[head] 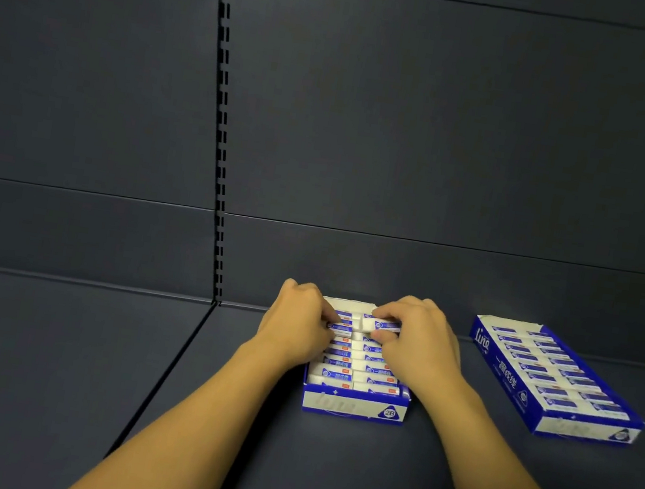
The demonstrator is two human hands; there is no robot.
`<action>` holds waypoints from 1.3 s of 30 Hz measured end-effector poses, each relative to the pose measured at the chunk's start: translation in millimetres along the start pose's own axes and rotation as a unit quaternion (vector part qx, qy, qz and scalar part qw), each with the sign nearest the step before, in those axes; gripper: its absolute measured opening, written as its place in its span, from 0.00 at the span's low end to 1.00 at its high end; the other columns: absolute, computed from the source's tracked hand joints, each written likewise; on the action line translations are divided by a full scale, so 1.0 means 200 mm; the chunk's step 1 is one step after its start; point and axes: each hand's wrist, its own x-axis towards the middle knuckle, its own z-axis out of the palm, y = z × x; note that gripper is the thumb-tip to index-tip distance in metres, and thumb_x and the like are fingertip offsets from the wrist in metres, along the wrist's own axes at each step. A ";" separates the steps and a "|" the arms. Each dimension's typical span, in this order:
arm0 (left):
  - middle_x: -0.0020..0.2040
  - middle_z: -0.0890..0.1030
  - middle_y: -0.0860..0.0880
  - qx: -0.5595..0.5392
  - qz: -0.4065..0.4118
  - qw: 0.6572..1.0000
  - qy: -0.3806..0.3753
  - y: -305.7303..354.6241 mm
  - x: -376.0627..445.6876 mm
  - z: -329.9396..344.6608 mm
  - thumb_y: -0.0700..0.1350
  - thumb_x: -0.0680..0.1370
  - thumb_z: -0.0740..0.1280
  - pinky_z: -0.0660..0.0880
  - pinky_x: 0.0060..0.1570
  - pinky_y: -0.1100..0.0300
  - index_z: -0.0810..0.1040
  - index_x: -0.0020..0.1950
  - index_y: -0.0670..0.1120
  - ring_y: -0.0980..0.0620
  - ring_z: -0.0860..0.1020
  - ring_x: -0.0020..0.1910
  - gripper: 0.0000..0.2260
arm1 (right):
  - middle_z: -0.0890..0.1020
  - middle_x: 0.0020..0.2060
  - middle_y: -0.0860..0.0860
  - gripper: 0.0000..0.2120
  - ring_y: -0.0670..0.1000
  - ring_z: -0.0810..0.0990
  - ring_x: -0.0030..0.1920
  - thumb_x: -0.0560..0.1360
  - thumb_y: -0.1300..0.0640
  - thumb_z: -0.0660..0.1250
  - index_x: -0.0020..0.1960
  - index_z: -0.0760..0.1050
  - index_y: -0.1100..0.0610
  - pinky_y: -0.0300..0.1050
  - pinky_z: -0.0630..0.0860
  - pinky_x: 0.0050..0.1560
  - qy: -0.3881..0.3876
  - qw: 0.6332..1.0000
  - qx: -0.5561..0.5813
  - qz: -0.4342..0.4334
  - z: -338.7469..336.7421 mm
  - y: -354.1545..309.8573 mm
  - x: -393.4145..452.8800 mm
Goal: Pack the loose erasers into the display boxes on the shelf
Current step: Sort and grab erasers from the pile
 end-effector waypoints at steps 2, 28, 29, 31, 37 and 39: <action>0.60 0.79 0.52 -0.004 -0.008 1.000 -0.006 0.00 0.01 0.00 0.45 0.78 0.72 0.73 0.56 0.57 0.84 0.62 0.51 0.50 0.68 0.63 0.13 | 0.78 0.61 0.45 0.17 0.46 0.73 0.61 0.77 0.51 0.71 0.66 0.78 0.47 0.42 0.76 0.53 -0.004 1.000 -0.011 0.000 -0.01 0.00 -0.01; 0.61 0.79 0.51 -0.034 -0.009 0.999 0.002 0.01 -0.02 -0.01 0.44 0.80 0.69 0.71 0.56 0.59 0.85 0.60 0.49 0.50 0.69 0.62 0.10 | 0.81 0.49 0.43 0.06 0.45 0.79 0.46 0.75 0.50 0.74 0.51 0.82 0.48 0.38 0.77 0.45 -0.099 0.994 0.043 -0.028 -0.04 0.02 0.04; 0.61 0.78 0.50 -0.033 -0.009 0.999 0.001 0.01 -0.02 -0.01 0.44 0.80 0.69 0.71 0.56 0.59 0.85 0.60 0.49 0.50 0.69 0.62 0.10 | 0.80 0.47 0.41 0.08 0.44 0.79 0.46 0.73 0.48 0.76 0.51 0.83 0.48 0.37 0.76 0.44 -0.113 0.992 0.032 -0.037 -0.05 0.02 0.04; 0.61 0.78 0.50 -0.032 -0.009 0.999 0.001 0.01 -0.02 -0.01 0.45 0.80 0.69 0.71 0.57 0.59 0.85 0.61 0.49 0.50 0.69 0.62 0.10 | 0.80 0.48 0.42 0.10 0.44 0.79 0.46 0.71 0.48 0.77 0.51 0.83 0.48 0.39 0.77 0.46 -0.130 0.990 0.007 -0.049 -0.06 0.01 0.04; 0.62 0.78 0.50 -0.032 -0.007 0.999 0.001 0.01 -0.02 -0.02 0.45 0.80 0.69 0.72 0.58 0.57 0.85 0.61 0.49 0.50 0.69 0.63 0.11 | 0.82 0.51 0.44 0.09 0.45 0.80 0.48 0.74 0.52 0.76 0.53 0.83 0.49 0.40 0.78 0.49 -0.123 0.990 -0.020 -0.059 -0.05 0.00 0.05; 0.62 0.78 0.50 -0.031 -0.007 1.000 0.000 0.01 -0.02 -0.01 0.45 0.80 0.69 0.72 0.58 0.57 0.85 0.61 0.49 0.50 0.69 0.63 0.11 | 0.81 0.54 0.45 0.10 0.47 0.79 0.52 0.75 0.51 0.74 0.56 0.83 0.50 0.42 0.79 0.52 -0.114 0.992 -0.024 -0.058 -0.05 -0.01 0.05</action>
